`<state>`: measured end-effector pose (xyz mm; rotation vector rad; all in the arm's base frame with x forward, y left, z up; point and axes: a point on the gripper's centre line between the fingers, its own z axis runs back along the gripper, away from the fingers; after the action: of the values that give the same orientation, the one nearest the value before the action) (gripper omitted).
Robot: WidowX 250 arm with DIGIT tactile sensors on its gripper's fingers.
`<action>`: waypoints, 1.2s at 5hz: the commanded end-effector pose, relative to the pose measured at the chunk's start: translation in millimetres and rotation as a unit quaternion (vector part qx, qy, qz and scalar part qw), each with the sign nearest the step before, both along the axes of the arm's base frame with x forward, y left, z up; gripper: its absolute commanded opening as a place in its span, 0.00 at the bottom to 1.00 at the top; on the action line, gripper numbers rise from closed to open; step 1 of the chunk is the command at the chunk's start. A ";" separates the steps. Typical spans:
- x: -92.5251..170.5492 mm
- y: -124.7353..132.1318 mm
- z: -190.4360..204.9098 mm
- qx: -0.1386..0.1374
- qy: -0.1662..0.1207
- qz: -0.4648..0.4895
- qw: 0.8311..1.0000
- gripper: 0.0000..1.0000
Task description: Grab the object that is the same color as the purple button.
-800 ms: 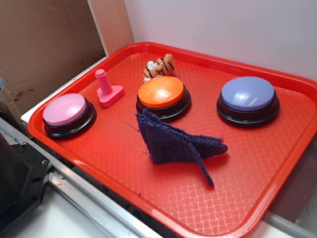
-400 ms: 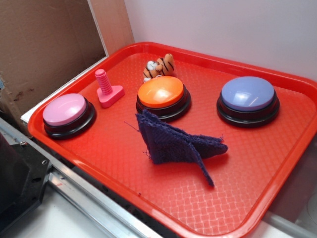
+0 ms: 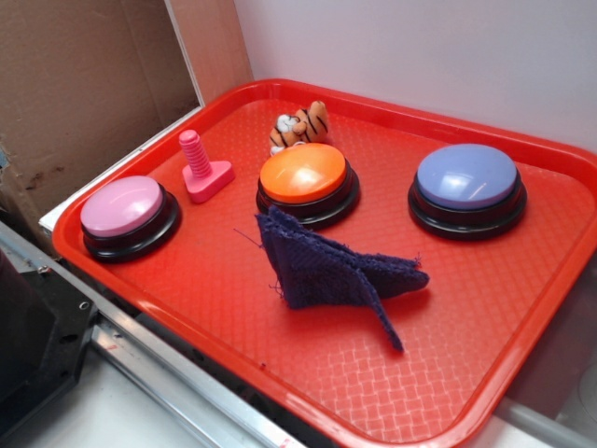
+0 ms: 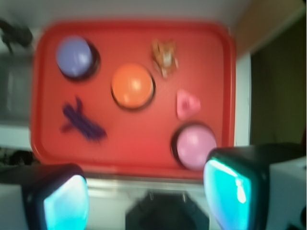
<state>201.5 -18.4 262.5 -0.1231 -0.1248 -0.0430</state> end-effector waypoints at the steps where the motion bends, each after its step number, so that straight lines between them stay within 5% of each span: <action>1: 80.2 -67.5 2.5 0.040 -0.020 -0.166 0.985 1.00; 2: 65.1 -116.2 -27.2 0.045 0.022 -0.276 0.960 1.00; 3: 36.7 -137.8 -71.8 0.061 0.072 -0.371 0.924 1.00; 5: 5.9 -127.6 -141.3 0.072 0.155 -0.471 0.866 1.00; 6: -0.2 -121.3 -167.5 0.075 0.178 -0.489 0.851 1.00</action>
<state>218.5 -139.9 82.8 -0.0228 0.3792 -1.0180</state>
